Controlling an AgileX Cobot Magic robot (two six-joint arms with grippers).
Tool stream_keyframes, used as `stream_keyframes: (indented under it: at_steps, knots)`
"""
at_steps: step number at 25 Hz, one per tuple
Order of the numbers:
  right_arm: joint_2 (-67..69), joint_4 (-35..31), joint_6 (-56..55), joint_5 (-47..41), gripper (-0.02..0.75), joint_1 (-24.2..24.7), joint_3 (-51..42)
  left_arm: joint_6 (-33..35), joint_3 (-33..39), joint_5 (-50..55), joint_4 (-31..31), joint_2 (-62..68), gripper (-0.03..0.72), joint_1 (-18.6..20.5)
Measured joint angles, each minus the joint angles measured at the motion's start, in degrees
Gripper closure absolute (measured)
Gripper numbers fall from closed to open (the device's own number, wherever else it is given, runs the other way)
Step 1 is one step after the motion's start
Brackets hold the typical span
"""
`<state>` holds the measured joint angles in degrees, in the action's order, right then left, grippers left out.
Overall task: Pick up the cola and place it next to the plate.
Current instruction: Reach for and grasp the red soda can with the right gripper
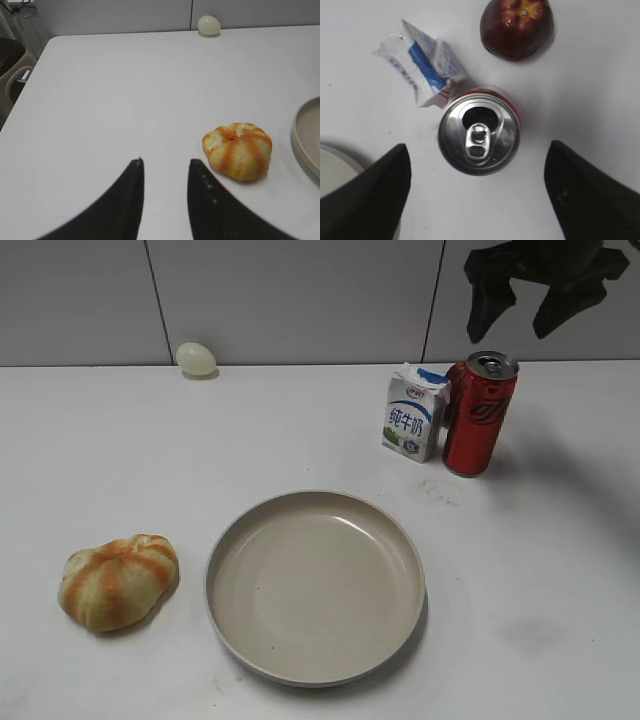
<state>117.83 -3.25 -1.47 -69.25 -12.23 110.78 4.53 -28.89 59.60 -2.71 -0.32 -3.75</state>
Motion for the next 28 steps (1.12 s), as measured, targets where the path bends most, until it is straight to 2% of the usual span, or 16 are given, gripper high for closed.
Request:
stream_keyframes:
  at_steps: [21, 28]
  knots:
    - [8.5, -0.1, 0.2, 3.0, 0.084, -0.1, 0.2, 0.0, 0.0, 0.0, 0.0, 0.0, 0.452, 0.0]
    - [9.9, -0.3, -0.1, 2.1, 0.206, -0.1, 0.2, 0.0, 0.0, 0.0, 0.0, 0.0, 0.452, 0.0]
